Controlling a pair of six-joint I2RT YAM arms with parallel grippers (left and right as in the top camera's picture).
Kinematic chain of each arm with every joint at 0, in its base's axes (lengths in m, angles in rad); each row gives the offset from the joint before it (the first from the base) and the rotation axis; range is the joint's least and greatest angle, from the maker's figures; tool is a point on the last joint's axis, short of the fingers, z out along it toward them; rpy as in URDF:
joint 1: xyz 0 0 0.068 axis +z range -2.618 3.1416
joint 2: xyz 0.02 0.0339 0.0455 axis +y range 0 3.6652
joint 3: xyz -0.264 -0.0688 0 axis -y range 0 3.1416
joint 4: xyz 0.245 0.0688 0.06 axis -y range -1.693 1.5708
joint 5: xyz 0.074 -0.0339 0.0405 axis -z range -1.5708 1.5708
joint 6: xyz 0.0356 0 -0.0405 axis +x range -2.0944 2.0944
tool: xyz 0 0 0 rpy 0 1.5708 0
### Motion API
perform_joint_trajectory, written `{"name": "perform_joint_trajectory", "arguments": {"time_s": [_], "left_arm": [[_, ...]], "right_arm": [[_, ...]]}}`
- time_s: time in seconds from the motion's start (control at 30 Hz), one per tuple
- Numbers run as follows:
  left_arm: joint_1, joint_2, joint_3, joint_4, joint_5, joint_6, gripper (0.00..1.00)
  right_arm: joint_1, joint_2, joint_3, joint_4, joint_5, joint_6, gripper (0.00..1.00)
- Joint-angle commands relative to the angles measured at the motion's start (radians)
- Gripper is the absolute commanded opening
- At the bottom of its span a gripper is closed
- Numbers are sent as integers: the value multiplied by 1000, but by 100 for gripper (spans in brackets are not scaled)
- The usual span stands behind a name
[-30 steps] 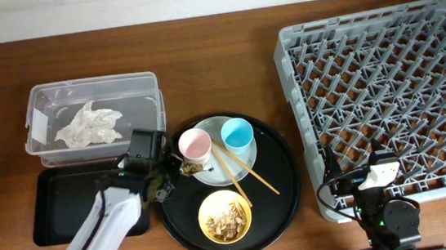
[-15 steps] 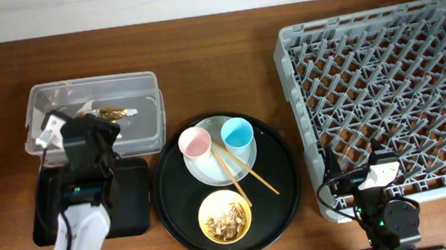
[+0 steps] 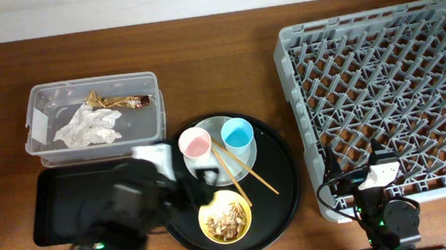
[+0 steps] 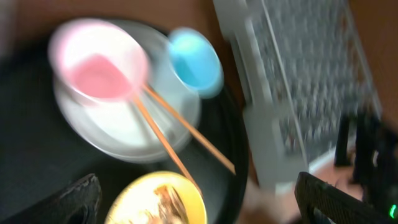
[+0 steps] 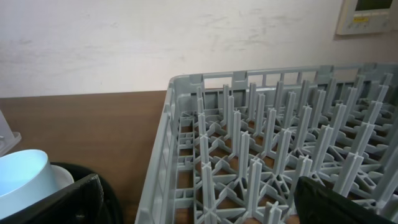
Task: Sort waste into correct bins and load items into the dishwasher rack
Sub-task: 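Grasp the gold snack wrapper with the left gripper and drop it in the bin, then reach the left gripper to the yellow bowl and grasp its rim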
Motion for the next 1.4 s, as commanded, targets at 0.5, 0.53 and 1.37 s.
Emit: {"name": "perform_joint_trajectory", "arguments": {"time_s": [0.5,0.53,1.37], "left_arm": [[-557,425,182,-300,-562,23,99],[-544,426,182,-309,-555,23,99],[-290,661,126,-288,-299,35,20]], "right_arm": [[5,-6,-5,-6,12,8,99],[5,-6,-5,-6,12,8,99],[5,-6,-5,-6,12,8,99]]}}
